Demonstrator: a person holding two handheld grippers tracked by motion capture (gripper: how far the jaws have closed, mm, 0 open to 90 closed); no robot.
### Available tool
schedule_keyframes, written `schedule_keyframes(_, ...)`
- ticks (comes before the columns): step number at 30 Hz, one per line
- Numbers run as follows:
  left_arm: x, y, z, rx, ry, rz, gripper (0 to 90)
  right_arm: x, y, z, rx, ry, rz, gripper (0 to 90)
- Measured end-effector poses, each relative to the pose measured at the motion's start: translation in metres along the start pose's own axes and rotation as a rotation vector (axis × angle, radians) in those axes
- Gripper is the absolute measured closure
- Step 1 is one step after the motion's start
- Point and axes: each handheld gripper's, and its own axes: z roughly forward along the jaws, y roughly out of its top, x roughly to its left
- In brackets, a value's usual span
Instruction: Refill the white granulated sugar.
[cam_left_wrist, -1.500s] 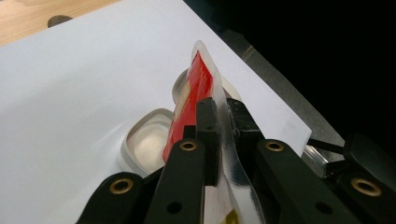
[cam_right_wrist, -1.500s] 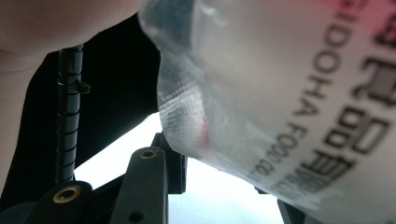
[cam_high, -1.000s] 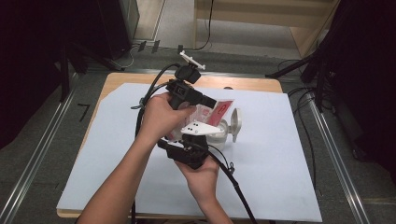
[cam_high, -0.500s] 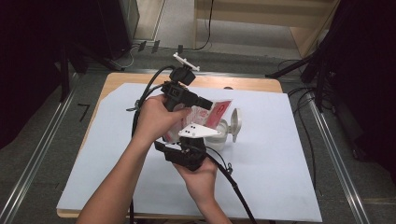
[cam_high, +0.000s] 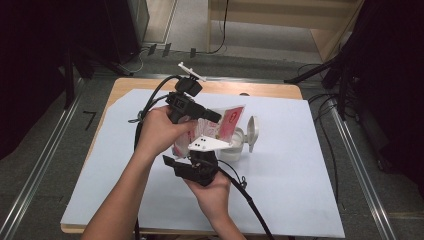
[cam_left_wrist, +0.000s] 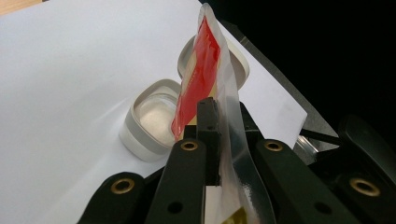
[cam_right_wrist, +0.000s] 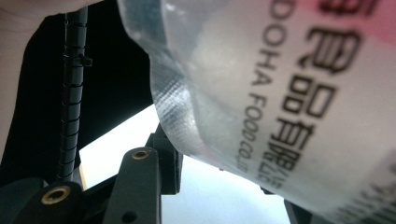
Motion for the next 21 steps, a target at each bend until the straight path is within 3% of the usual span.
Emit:
schedule_keyframes(12, -0.006, -0.009, -0.004, 0.024, 0.025, 0.052, 86.2, -0.001, -0.011, 0.004, 0.02, 0.007, -0.018, 57.2)
schedule_keyframes(21, -0.002, -0.017, -0.007, 0.018, 0.016, 0.027, 86.3, -0.002, -0.015, 0.006, 0.042, 0.011, -0.024, 56.6)
